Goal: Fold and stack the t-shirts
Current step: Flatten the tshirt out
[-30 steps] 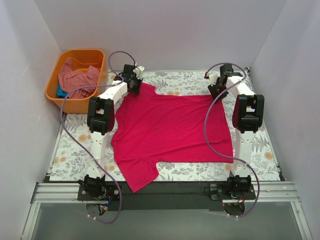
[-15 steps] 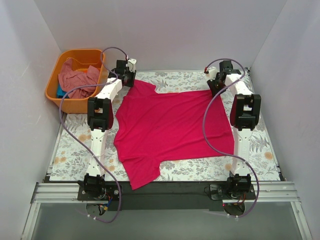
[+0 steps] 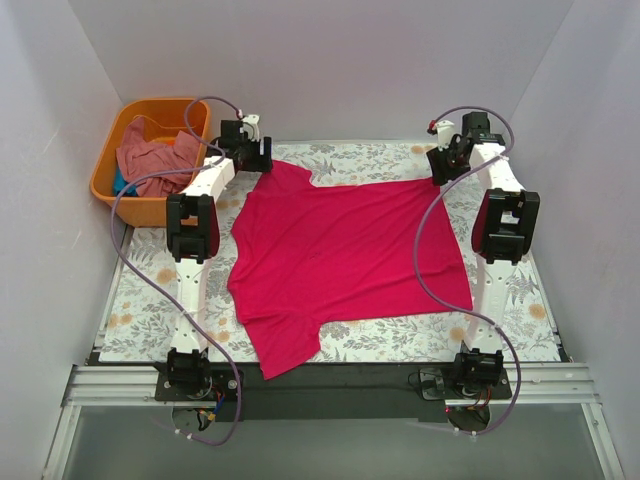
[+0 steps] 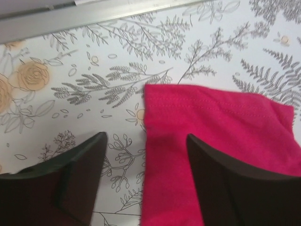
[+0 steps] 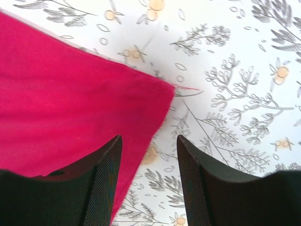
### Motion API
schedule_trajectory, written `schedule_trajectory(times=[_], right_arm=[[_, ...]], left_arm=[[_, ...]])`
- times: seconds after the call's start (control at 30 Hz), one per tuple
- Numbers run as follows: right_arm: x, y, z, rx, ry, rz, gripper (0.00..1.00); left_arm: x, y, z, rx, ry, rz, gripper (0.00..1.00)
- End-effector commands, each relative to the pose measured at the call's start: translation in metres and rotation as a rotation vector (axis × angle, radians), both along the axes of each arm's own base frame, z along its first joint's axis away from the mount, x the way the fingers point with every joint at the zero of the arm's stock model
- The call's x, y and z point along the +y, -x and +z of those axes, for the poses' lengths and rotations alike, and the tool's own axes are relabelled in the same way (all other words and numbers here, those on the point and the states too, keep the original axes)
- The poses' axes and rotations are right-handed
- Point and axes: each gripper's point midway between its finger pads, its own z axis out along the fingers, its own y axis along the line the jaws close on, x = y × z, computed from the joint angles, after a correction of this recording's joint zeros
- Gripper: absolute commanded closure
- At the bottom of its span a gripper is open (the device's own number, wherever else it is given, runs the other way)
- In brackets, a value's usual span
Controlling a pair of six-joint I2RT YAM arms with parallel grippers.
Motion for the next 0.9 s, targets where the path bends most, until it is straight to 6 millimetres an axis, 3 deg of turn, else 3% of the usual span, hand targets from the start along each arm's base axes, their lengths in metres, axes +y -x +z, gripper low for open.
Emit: schedule_trajectory(times=[0.0, 0.1, 0.43, 0.73, 0.87], right_arm=[[0.0, -0.011, 0.026, -0.069, -0.018, 0.004, 0.43], [-0.004, -0.016, 0.015, -0.054, -0.021, -0.018, 0.41], [0.006, -0.028, -0.024, -0.012, -0.109, -0.05, 0.4], [0.006, -0.028, -0.036, -0.008, -0.113, -0.051, 0.38], [0.004, -0.024, -0.041, 0.003, -0.097, -0.046, 0.39]], left_arm=[[-0.01, 0.009, 0.044, -0.031, 0.051, -0.029, 0.28], [-0.01, 0.013, 0.032, 0.001, 0.052, -0.029, 0.23], [-0.005, 0.023, -0.011, 0.09, -0.001, -0.012, 0.23], [-0.033, 0.035, -0.036, 0.137, -0.012, -0.091, 0.31], [-0.036, 0.041, -0.039, 0.157, -0.04, -0.077, 0.34]])
